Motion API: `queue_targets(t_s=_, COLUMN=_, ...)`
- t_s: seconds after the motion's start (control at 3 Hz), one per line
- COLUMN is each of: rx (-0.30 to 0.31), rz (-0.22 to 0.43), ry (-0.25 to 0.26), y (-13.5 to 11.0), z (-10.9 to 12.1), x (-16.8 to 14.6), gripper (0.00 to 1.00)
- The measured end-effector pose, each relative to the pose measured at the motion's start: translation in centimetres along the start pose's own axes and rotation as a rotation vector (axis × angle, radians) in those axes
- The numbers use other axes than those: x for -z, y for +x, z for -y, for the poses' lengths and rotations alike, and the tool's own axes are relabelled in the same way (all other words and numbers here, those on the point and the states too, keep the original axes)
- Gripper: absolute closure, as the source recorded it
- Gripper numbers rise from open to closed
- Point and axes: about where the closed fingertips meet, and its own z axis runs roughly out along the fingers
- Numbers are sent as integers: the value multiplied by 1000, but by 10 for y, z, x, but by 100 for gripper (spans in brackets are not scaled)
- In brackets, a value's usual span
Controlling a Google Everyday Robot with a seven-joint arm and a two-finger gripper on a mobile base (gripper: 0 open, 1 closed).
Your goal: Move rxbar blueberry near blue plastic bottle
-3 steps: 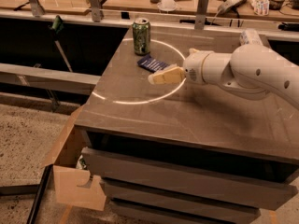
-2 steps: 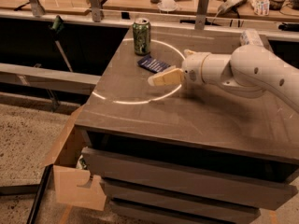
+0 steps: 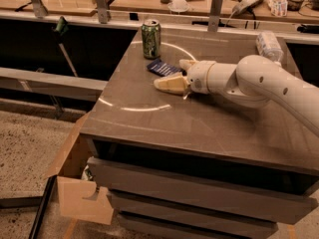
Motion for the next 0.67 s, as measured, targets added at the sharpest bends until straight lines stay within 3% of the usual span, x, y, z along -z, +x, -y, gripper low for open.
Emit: queue_targets(t_s=0.67, rx=17, rz=-19, ry=13, y=-2, z=1, x=-9, gripper=72)
